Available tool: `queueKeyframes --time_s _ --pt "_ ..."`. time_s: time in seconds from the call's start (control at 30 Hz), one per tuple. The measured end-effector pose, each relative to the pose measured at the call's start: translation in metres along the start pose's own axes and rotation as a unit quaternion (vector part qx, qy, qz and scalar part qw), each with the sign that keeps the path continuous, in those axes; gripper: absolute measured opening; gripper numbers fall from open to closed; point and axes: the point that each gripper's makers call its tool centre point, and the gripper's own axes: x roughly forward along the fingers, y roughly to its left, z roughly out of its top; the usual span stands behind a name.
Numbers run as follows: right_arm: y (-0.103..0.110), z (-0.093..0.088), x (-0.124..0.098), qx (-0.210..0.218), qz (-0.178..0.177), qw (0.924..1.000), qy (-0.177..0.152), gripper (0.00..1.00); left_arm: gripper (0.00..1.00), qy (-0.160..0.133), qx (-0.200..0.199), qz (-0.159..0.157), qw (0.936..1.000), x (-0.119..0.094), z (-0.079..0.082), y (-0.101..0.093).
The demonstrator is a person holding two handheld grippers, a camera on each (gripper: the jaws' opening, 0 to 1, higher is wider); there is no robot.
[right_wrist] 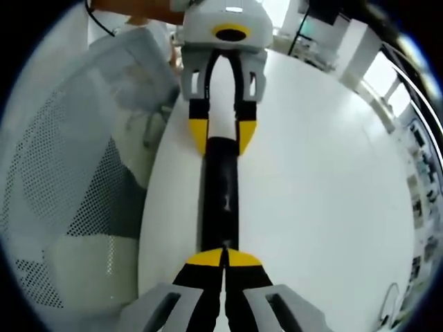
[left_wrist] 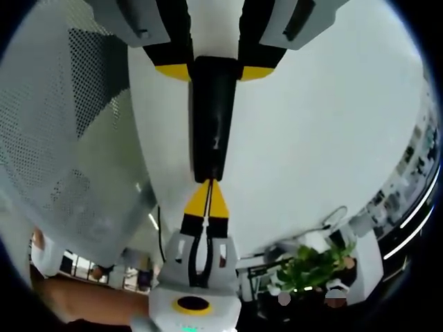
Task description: Press the specified remote control buttons in sequence, fully releasing each button before pressing the next.
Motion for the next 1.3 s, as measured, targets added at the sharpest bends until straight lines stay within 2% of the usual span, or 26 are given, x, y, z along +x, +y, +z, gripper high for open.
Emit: queueKeyframes --time_s 1.3 --pt "0.0002 0.0018 0.0062 -0.018 0.011 0.9997 0.009 0.00 0.23 0.000 0.000 -0.003 1.0000 -0.0005 0.0005 0.0008"
